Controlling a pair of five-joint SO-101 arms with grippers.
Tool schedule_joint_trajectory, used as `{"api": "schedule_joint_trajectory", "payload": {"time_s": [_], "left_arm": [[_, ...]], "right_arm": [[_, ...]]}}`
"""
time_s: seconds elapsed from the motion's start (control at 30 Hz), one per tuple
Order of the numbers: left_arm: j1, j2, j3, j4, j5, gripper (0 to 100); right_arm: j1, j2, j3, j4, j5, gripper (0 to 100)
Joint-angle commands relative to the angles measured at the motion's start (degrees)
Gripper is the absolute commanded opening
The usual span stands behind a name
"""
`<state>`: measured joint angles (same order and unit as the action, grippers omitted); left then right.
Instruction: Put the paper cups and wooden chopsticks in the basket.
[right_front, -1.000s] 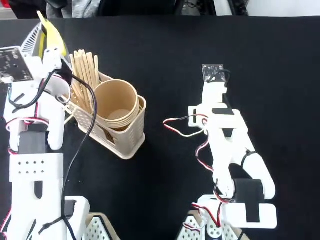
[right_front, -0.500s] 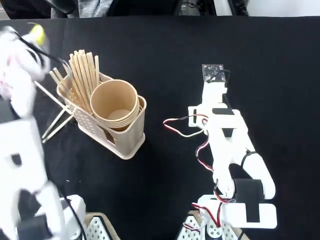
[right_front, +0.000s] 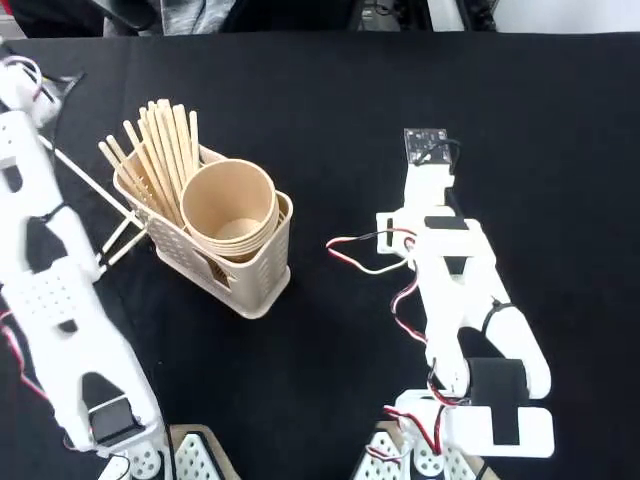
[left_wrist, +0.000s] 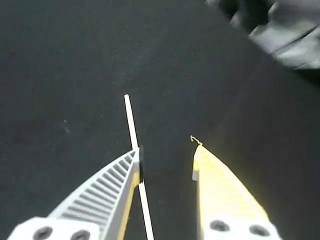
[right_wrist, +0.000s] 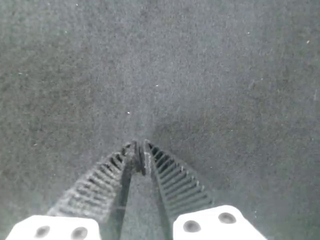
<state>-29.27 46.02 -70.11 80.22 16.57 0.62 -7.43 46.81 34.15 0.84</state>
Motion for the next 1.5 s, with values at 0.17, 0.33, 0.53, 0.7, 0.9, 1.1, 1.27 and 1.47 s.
{"api": "schedule_joint_trajectory", "payload": {"time_s": [0.17, 0.33, 0.53, 0.7, 0.9, 1.1, 1.27, 1.47], "left_arm": [[-0.48, 26.64, -17.80, -9.67, 4.84, 18], [-1.71, 30.33, -17.54, -10.64, 8.35, 18], [-1.63, 29.89, -13.67, -10.46, 3.34, 12], [-1.71, 29.80, -16.92, -7.82, 1.93, 3], [-3.12, 29.54, -25.45, -1.49, 1.67, 3], [-6.46, 15.21, -21.23, 5.19, 1.41, 3], [-5.93, 2.20, -20.00, 11.60, 1.23, 3], [-0.66, -15.65, -19.47, 20.92, -8.26, 3]], "right_arm": [[-0.70, -1.27, -0.31, -1.14, -0.09, 1.5], [-0.70, -1.27, -0.31, -1.05, -0.09, 1.5], [-0.70, -1.27, -0.31, -0.97, -0.09, 1.5], [-0.79, -1.27, -0.31, -0.88, -0.09, 1.5], [-0.79, -1.36, -0.31, -0.88, -0.09, 1.5], [-0.79, -1.36, -0.31, -0.97, -0.09, 1.5], [-0.79, -1.36, -0.22, -0.97, -0.09, 1.5], [-0.79, -1.36, -0.31, -0.97, -0.09, 1.5]]}}
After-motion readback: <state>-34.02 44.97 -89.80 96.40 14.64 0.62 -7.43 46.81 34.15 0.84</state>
